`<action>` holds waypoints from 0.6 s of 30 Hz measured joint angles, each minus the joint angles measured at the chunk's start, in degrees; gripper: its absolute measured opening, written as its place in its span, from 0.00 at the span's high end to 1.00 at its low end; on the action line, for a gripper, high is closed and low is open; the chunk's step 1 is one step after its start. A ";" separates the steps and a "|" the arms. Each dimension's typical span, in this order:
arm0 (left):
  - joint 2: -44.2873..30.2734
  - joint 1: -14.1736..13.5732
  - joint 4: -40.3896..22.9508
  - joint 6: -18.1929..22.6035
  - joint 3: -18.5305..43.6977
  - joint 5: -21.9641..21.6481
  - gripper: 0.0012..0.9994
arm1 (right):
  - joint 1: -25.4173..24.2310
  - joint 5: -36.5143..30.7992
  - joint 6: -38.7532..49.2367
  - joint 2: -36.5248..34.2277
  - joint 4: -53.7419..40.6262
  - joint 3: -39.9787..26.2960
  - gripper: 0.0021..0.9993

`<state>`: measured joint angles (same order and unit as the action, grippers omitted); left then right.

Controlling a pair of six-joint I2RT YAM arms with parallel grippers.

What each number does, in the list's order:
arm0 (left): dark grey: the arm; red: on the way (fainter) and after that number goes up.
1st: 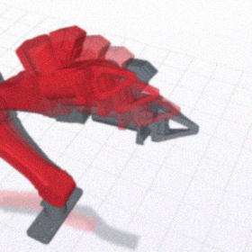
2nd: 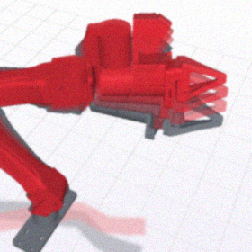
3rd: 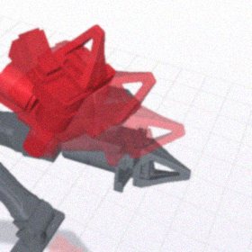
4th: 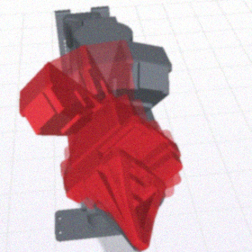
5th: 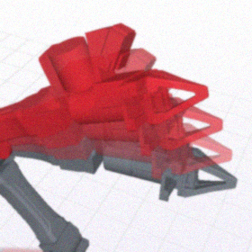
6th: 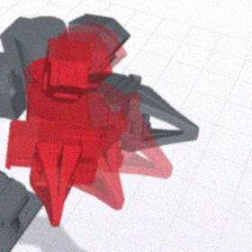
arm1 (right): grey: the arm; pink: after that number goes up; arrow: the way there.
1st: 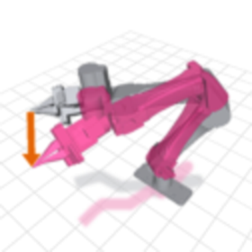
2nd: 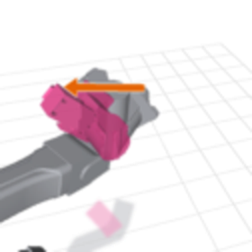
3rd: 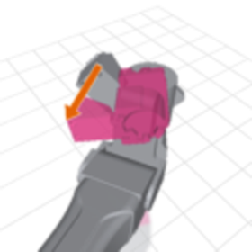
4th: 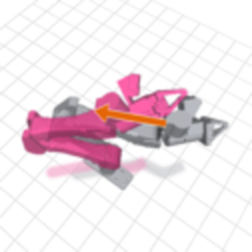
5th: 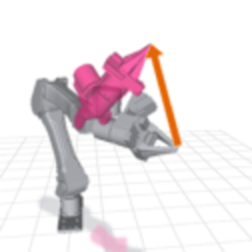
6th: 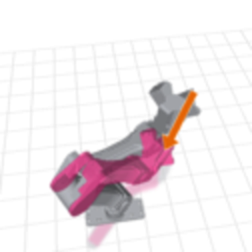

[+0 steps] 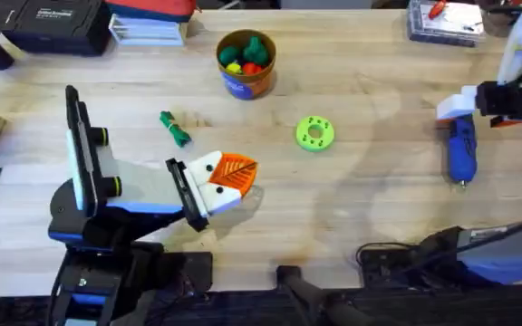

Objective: Pick up the gripper from the table and insert it into the empty holder that is missing its gripper. Then pick up a screw, insert it into the mounting hole, and use the screwdriver to tighten it. Finally, clean up the table by picking up the vegetable and placing it into the bucket.

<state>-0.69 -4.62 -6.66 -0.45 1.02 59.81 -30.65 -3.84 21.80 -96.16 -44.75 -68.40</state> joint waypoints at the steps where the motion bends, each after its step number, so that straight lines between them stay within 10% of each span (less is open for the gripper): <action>1: 0.02 0.00 0.00 0.00 0.00 0.00 1.00 | 0.00 0.00 1.18 -0.56 0.00 0.00 0.01; 18: 0.01 0.00 0.00 0.00 0.00 0.02 1.00 | 0.00 0.55 3.94 -7.22 1.89 -0.06 0.04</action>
<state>-0.68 -4.62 -6.66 -0.45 1.02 59.83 -30.65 -3.29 25.73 -103.37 -42.86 -68.46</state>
